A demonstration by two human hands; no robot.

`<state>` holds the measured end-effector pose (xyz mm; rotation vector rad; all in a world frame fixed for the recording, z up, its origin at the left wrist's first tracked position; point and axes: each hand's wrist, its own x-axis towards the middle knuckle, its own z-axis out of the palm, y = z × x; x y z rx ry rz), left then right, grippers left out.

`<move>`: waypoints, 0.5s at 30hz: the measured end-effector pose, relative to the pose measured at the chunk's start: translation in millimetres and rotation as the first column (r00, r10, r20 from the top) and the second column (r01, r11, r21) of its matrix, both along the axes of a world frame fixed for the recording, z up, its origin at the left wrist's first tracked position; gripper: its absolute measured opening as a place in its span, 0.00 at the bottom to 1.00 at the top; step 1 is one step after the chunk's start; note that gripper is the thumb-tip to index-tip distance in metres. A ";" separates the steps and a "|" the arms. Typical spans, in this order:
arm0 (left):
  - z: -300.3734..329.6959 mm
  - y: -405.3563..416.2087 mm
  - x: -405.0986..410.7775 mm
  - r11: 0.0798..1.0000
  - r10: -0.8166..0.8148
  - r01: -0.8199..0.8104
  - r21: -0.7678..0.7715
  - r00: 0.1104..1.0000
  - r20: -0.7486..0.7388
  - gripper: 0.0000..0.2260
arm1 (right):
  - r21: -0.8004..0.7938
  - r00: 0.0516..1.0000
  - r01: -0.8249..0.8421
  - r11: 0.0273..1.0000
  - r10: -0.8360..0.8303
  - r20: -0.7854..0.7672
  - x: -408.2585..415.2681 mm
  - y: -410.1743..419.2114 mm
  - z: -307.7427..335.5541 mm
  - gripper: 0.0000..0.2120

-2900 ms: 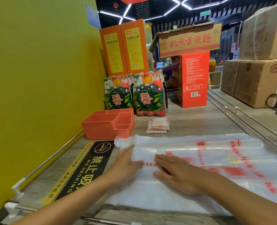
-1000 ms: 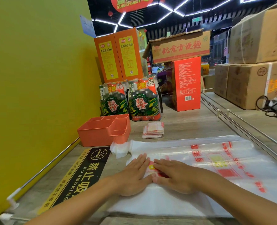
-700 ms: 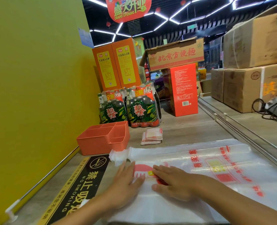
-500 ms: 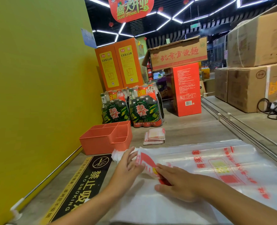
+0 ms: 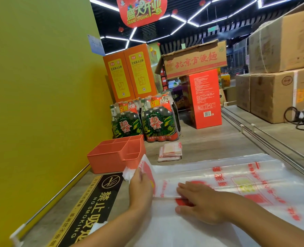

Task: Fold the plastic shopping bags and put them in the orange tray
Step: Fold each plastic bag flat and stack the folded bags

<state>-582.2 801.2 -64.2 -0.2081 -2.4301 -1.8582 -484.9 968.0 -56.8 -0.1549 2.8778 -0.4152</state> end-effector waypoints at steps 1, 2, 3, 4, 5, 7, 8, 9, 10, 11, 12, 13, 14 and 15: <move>2.9 -3.8 1.1 0.999 -0.026 0.025 -0.039 0.999 -0.037 0.19 | 0.002 1.000 -0.010 1.000 0.010 0.003 0.4 -0.4 0.4 0.36; 3.2 -7.3 1.3 0.994 -0.077 0.072 -0.077 0.995 -0.070 0.19 | 0.001 1.000 -0.019 1.000 0.019 0.006 -0.1 -1.0 -0.2 0.35; 3.3 -10.6 4.0 0.982 -0.152 0.138 -0.129 0.982 -0.109 0.19 | -0.004 1.000 -0.022 1.000 0.022 0.004 0.8 -2.4 1.1 0.35; 0.6 -13.8 5.1 0.949 -0.267 0.231 -0.215 0.950 -0.160 0.19 | -0.011 1.000 -0.020 1.000 0.020 -0.001 0.0 -3.3 0.6 0.35; -3.1 -16.6 5.7 0.887 -0.401 0.319 -0.335 0.891 -0.213 0.19 | -0.021 1.000 -0.021 1.000 0.021 -0.005 0.1 -4.8 1.6 0.34; -13.3 -18.9 2.5 0.704 -0.605 0.371 -0.605 0.760 -0.238 0.22 | -0.069 1.000 -0.023 0.997 0.022 -0.006 -1.2 -2.5 3.7 0.31; -18.6 -18.0 0.0 0.598 -0.662 0.360 -0.716 0.725 -0.189 0.22 | -0.098 1.000 -0.013 0.995 0.014 0.008 -1.0 1.4 6.5 0.29; -22.0 -15.7 -0.8 0.499 -0.694 0.345 -0.795 0.708 -0.128 0.23 | -0.108 1.000 -0.006 0.994 0.009 0.021 -0.2 6.4 10.9 0.26; -24.6 -13.2 -2.0 0.411 -0.715 0.333 -0.849 0.696 -0.074 0.25 | -0.100 1.000 0.010 0.995 -0.008 0.025 0.5 12.4 15.3 0.23; -24.6 -10.5 -0.6 0.341 -0.726 0.325 -0.882 0.687 -0.028 0.26 | -0.081 0.999 0.046 0.996 -0.045 0.008 0.7 19.1 19.4 0.20; -24.5 -8.7 0.6 0.292 -0.730 0.327 -0.899 0.683 0.011 0.27 | -0.051 0.995 0.097 0.994 -0.099 -0.025 0.6 25.3 22.6 0.20; -22.9 -7.3 1.9 0.260 -0.731 0.335 -0.906 0.681 0.042 0.28 | -0.017 0.987 0.145 0.989 -0.146 -0.066 -0.2 29.8 24.0 0.21; -21.9 -6.5 2.4 0.238 -0.729 0.338 -0.911 0.681 0.062 0.28 | -0.005 0.980 0.173 0.985 -0.173 -0.101 -0.8 30.8 22.8 0.25; -22.2 -6.0 1.7 0.218 -0.726 0.337 -0.916 0.683 0.078 0.28 | -0.030 0.978 0.168 0.985 -0.170 -0.121 0.2 27.5 22.7 0.28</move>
